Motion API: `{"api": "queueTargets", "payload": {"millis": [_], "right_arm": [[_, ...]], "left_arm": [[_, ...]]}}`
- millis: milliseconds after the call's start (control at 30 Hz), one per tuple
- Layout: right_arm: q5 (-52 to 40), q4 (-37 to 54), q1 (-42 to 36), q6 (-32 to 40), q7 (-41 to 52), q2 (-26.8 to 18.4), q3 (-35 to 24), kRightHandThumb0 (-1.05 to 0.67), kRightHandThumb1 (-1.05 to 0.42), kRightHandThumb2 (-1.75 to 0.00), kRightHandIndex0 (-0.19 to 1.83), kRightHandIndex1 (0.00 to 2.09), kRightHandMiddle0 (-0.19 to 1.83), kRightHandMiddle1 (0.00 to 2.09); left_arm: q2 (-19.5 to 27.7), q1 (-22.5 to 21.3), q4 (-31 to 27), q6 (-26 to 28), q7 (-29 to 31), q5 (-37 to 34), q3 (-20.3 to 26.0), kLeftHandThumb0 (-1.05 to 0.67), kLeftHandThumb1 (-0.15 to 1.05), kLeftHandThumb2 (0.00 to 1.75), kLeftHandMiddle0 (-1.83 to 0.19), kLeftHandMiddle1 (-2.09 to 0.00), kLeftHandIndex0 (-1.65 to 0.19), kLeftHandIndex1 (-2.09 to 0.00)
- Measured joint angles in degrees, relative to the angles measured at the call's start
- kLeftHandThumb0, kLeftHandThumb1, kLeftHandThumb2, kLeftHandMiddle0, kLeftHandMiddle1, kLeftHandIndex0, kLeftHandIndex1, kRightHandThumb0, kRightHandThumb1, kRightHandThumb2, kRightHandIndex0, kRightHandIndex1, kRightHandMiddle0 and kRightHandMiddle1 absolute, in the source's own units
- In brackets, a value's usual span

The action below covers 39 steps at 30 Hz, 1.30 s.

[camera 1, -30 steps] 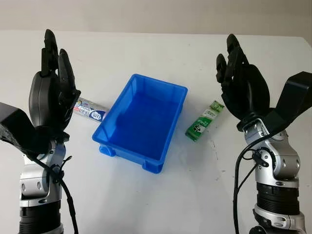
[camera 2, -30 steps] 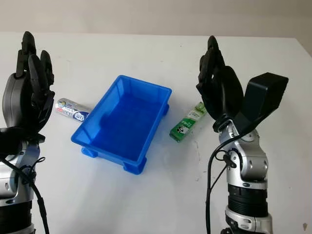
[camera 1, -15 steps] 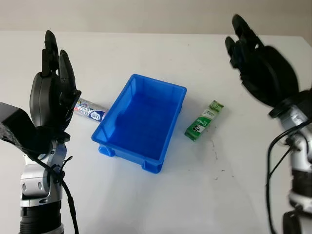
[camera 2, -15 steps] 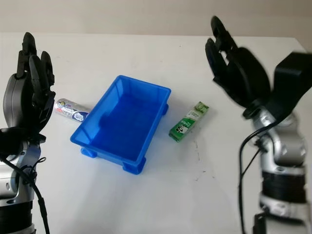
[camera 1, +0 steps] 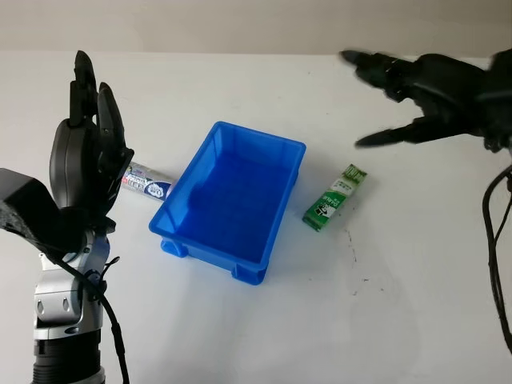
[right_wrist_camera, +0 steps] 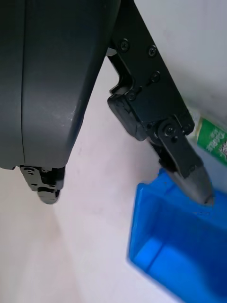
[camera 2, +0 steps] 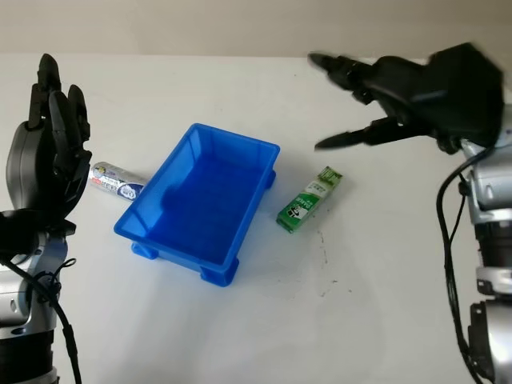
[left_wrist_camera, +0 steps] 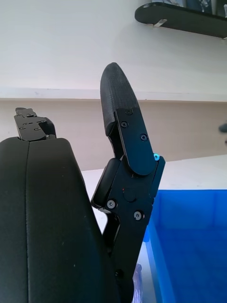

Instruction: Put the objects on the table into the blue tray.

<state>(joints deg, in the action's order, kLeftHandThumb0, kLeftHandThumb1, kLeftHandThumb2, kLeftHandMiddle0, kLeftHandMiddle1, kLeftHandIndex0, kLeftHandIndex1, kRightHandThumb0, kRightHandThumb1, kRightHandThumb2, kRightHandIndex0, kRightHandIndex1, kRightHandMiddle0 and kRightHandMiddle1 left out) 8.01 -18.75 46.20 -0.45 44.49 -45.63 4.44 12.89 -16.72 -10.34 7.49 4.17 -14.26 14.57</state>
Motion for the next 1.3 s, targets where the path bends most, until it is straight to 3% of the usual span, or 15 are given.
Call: {"api": "queueTargets", "payload": {"millis": [267, 500, 633, 1300], "right_arm": [[14.15, -2.65, 2.76, -13.81, -2.1, -0.57, 7.92, -0.66, -0.72, -0.06, 0.32, 0.16, 0.35, 0.1], [18.63, -5.85, 2.97, -21.4, -4.36, -0.48, 10.7, -0.63, -0.74, -0.06, 0.31, 0.13, 0.35, 0.07], [19.87, -4.87, 2.89, -21.4, -3.3, -0.57, 11.03, -0.55, -0.75, -0.06, 0.31, 0.11, 0.34, 0.06], [27.68, -7.52, 1.53, -21.11, -6.68, -1.67, 12.2, -0.58, -0.82, -0.06, 0.27, 0.06, 0.27, 0.05]], "left_arm": [[-0.05, 0.0, 0.01, -0.01, -0.32, 0.18, 0.0, -0.79, 1.05, 0.66, 0.19, 0.0, 0.19, 0.0], [-0.04, 0.0, 0.01, -0.01, -0.17, 0.14, 0.05, -0.79, 1.05, 0.65, 0.19, 0.0, 0.19, 0.0], [-0.03, 0.0, 0.01, 0.0, -0.12, 0.12, 0.19, -0.79, 1.05, 0.65, 0.19, 0.0, 0.19, 0.0], [0.03, -0.03, 0.4, -0.03, 0.32, -0.13, 0.27, -0.79, 1.05, 0.65, 0.19, 0.0, 0.19, 0.0]]}}
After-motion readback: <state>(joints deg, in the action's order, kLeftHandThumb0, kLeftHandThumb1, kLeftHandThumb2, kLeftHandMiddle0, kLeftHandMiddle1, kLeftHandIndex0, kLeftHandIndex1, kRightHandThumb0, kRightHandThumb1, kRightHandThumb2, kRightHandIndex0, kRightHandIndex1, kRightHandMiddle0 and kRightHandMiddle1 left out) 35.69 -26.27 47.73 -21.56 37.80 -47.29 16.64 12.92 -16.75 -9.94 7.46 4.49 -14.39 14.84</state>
